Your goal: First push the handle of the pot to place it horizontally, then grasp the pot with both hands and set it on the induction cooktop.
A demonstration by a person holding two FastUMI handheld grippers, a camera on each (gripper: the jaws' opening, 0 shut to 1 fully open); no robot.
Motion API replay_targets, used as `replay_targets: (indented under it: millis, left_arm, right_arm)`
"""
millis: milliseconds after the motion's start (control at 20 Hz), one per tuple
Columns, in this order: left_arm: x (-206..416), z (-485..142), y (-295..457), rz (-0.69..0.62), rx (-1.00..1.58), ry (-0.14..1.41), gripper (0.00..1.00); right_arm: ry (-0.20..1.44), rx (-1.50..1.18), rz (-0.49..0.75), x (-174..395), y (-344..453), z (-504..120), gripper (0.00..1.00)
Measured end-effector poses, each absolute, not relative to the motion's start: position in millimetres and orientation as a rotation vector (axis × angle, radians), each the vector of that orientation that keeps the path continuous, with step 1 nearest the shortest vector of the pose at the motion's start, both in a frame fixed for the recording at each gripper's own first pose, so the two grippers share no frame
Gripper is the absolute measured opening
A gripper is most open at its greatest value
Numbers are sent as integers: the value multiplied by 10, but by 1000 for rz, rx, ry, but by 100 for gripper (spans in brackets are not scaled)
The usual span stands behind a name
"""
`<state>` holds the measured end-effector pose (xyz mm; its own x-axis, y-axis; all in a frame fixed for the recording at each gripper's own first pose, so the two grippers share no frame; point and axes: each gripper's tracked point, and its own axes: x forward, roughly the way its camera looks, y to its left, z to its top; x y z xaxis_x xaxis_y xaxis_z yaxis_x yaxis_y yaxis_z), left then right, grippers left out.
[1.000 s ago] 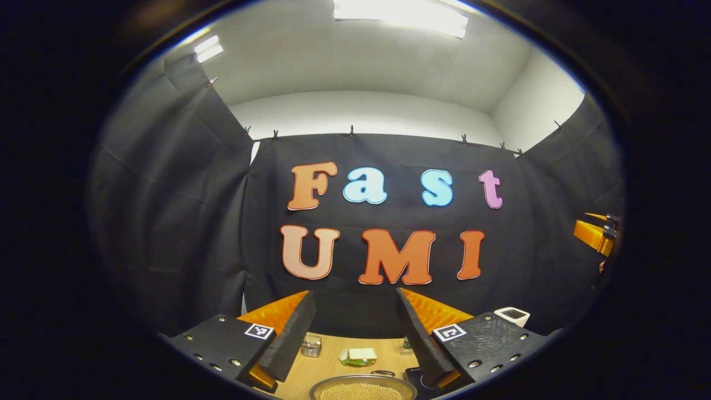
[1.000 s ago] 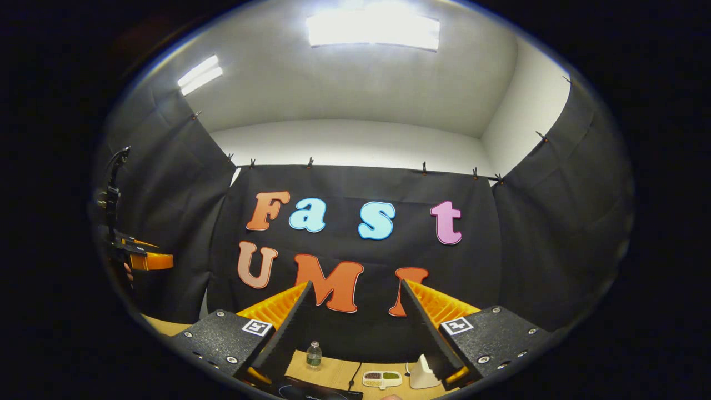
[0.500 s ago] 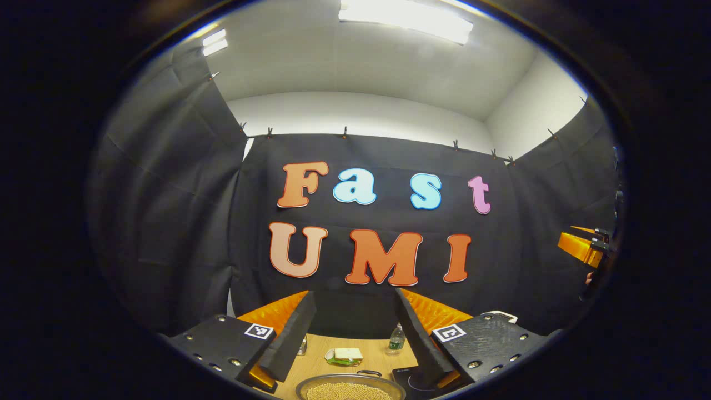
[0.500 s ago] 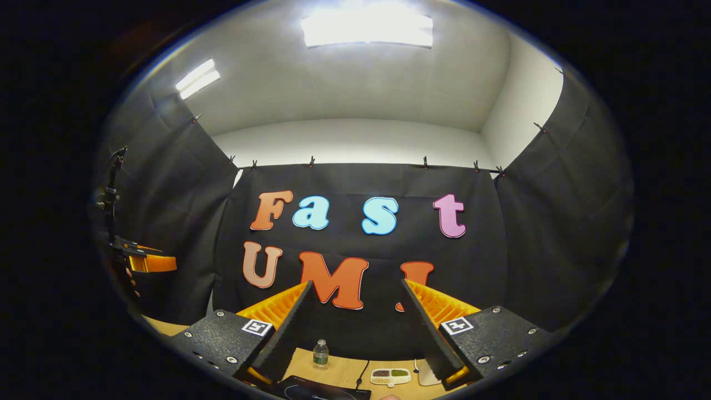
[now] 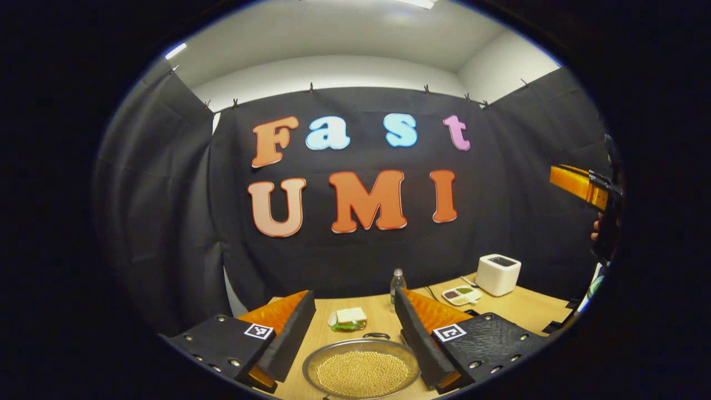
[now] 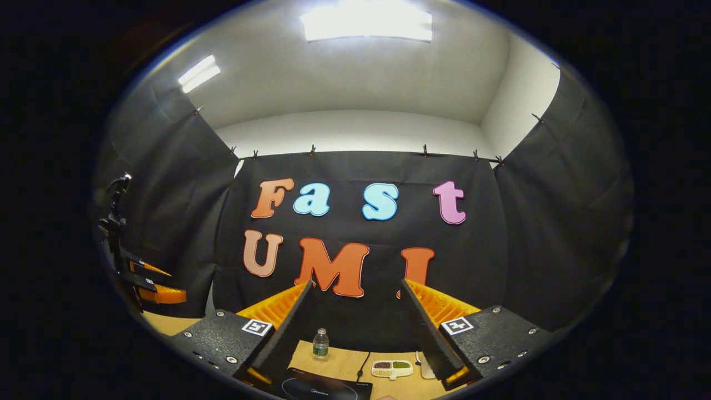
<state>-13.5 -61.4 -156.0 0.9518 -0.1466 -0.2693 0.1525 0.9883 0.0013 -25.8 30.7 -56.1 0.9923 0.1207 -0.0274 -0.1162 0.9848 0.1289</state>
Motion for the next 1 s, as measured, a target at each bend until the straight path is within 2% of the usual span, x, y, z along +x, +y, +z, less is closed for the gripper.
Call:
replay_targets:
  millis: [150,200,250,350,450,500,550,600,750,900,1000]
  left_arm:
    - [-255,-2115,-721,-201,-28,449,88]
    - [-309,-2282,-743,-214,-36,512,92]
    - [-376,-2459,-756,-222,-41,563,87]
    - [-497,-2708,-720,-219,-43,654,66]
    - [-649,-2945,-723,-227,-49,739,53]
    - [-708,-3037,-706,-219,-57,780,53]
    - [-796,-3164,-722,-230,-72,828,33]
    - [-874,-3242,-703,-224,-87,872,26]
    - [-1166,-3502,-776,-240,-157,1023,11]
    - [-1415,-3787,-790,-236,-198,1137,13]
    - [-1527,-3929,-818,-248,-210,1191,6]
  right_arm:
    - [68,135,126,-297,309,-765,95]
    - [82,133,132,-323,321,-843,95]
    - [96,128,137,-336,332,-922,95]
    - [112,114,134,-350,331,-1033,95]
    - [107,97,138,-379,363,-1106,95]
    - [101,87,147,-400,400,-1128,95]
    - [94,75,150,-410,434,-1153,95]
    - [88,62,149,-416,453,-1189,95]
    - [82,29,134,-458,497,-1303,95]
    - [91,31,144,-481,606,-1419,95]
    - [104,30,148,-473,640,-1511,95]
